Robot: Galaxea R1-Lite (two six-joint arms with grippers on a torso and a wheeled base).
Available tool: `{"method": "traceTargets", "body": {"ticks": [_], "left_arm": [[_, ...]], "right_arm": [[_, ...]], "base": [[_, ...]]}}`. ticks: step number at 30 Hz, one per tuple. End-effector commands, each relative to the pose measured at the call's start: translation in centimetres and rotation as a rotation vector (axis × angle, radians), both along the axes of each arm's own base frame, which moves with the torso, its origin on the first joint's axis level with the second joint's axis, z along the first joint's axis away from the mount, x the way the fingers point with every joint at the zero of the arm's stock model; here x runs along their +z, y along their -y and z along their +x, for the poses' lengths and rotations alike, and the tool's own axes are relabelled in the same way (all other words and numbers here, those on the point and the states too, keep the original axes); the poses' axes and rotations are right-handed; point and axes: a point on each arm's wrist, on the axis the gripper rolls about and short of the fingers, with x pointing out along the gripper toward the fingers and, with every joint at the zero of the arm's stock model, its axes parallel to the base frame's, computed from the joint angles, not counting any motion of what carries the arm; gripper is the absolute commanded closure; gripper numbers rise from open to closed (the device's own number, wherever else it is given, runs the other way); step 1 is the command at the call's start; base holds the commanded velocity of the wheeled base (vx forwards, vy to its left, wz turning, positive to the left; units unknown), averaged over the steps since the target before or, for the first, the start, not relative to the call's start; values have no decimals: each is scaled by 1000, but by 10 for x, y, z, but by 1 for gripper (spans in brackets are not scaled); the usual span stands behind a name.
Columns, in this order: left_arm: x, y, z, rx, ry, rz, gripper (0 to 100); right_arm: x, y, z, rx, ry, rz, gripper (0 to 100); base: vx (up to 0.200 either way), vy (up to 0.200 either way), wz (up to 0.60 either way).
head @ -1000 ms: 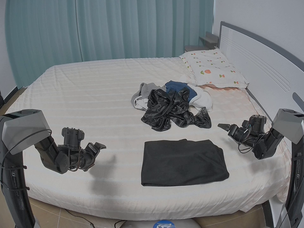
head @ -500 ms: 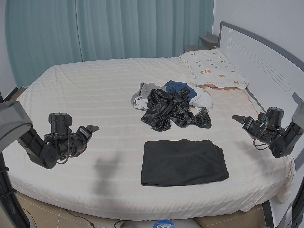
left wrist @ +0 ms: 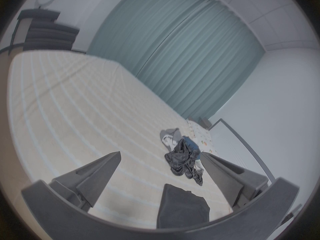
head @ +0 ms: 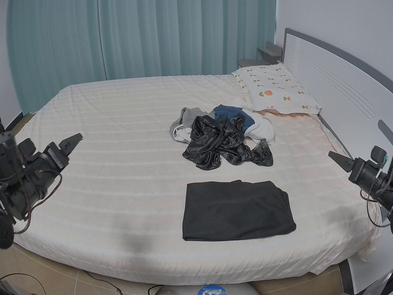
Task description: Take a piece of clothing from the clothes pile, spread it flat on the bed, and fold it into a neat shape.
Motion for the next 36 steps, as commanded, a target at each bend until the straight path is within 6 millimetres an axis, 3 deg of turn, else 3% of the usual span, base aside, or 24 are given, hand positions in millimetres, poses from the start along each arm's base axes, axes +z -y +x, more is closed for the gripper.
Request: {"method": "traceTargets", "body": {"ticks": [1,12,21,24,29,36], "left_arm": [[3,-13,-88,105,177,161,0],[-20,-22,-163,192,203,385,0],[-35,-27,-198,314,236,542,0],[-42,-27,-205,357,214,565,0],[-66,-28,-209,346,176,584,0],[-81,-26,-214,404,187,624,0]], "right_arm": [[-2,-4,-86,5,155,-106,0],[-24,-8,-162,21,134,-217,0],[-45,-8,-222,111,144,-347,0],[-53,-9,-230,84,156,-389,0],[-55,-9,-230,64,172,-418,0],[-66,-5,-224,-82,127,-513,0]], "base": [[0,0,0],[0,0,0],[0,0,0],[0,0,0],[0,0,0],[0,0,0]]}}
